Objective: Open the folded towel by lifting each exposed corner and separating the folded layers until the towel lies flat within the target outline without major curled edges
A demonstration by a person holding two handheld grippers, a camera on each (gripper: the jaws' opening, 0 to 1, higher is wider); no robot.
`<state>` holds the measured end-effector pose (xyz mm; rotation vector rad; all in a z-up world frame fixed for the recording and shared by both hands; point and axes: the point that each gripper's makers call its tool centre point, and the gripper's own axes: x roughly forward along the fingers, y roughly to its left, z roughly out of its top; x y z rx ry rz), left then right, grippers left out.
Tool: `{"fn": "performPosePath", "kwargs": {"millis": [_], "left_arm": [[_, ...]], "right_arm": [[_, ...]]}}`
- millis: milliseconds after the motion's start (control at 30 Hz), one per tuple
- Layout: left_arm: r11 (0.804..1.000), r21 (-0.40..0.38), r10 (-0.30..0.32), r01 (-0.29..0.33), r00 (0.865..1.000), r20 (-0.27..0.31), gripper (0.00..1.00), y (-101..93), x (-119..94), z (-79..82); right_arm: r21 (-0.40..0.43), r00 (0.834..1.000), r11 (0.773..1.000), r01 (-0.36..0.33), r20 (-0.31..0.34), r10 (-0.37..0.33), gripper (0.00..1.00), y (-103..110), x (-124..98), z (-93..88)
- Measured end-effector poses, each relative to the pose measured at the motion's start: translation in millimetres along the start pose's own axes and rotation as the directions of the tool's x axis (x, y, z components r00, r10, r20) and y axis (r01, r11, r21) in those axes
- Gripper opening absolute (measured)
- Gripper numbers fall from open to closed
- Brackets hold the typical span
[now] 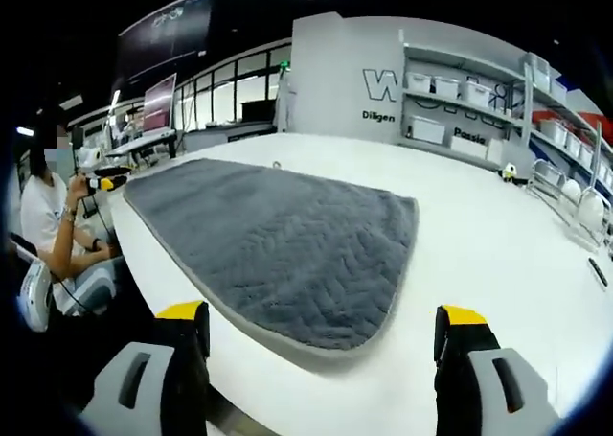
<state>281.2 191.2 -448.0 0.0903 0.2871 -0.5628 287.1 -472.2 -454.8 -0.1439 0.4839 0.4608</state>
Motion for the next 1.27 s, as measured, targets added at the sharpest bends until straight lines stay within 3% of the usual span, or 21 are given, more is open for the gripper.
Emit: {"fn": "performPosePath", "kwargs": {"millis": [267,1000,1267], "left_arm": [[0.999,0.003,0.038,-0.038,0.999,-0.003,0.99,10.0,2.4,-1.2],[0.999,0.033,-0.002,0.001,1.0,0.02,0.99,-6.4,6.3,3.1],[0.998,0.045,-0.033,0.032,0.999,0.024,0.99,-13.6,8.3,6.3]], "right_arm": [[-0.013,0.999,1.0,0.014,-0.031,-0.014,0.99,-5.4,-1.8,-4.7],[-0.064,0.999,0.998,0.011,-0.047,-0.014,0.99,10.3,-6.8,-7.9],[-0.078,0.998,0.997,0.006,-0.058,-0.01,0.99,39.7,-6.9,-20.9]]}}
